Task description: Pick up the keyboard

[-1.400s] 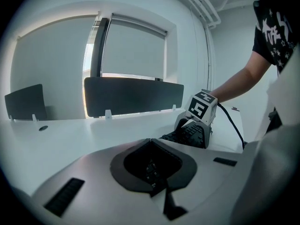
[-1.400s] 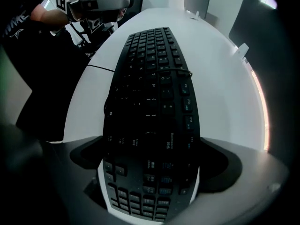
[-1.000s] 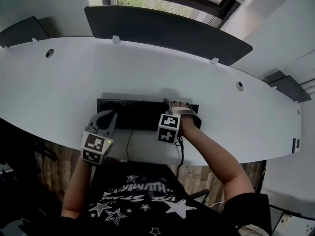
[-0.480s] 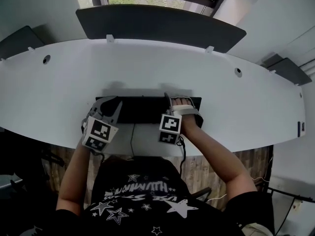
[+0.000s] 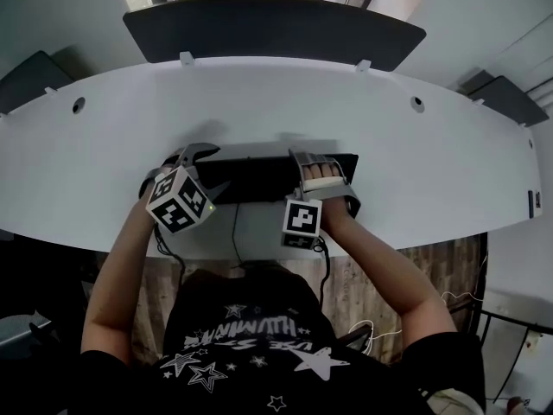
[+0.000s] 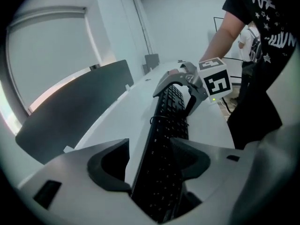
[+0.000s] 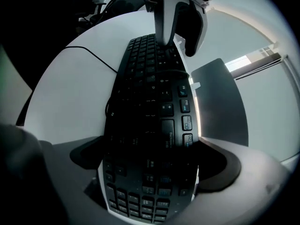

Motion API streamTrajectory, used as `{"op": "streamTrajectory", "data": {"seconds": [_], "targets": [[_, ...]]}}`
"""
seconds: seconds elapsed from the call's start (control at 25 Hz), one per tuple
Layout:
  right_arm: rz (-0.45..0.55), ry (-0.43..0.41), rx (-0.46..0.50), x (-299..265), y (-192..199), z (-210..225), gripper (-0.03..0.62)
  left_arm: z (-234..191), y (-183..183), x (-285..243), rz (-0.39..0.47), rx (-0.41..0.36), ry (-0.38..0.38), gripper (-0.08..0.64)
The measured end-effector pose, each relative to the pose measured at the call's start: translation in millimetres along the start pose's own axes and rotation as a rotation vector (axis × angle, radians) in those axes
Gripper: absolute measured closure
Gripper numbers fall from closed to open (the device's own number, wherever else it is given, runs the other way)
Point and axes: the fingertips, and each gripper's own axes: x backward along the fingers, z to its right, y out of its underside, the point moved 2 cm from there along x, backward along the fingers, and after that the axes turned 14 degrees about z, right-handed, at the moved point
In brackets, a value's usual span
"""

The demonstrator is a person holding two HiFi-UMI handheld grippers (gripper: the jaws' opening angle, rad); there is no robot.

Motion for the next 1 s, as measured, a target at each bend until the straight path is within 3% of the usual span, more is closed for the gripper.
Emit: {"op": "streamTrajectory", "data": {"seconds": [0.16,0.48,0.64,0.76,1.0], "targets": [[0.025,0.074,0.04,6.2,-3.1,-2.1,0.017,15.4,5.2,-10.8,-0.054,0.001,0.127,0.305],[0.065,0.15,0.082,12.3,-4.9,-5.9,0.017,31.9,11.6,-31.3,-0.188,-0.015,0.279,0.305],[0.075,0.161,0.091,12.8,-5.7,-6.7,0.017,32.1,12.6,-33.4,-0.24,0.018,0.319,0.31],[0.07,0.172,0.101,14.1,-5.3,-4.4,0.017,36.4,9.8,-31.9,-0.245,0.011,0.355,0.356],[0.083,0.203,0.116,17.5,-6.0,-7.2,0.017,41.1,8.9,-29.5,-0.261,0.014,0.337,0.37]]}}
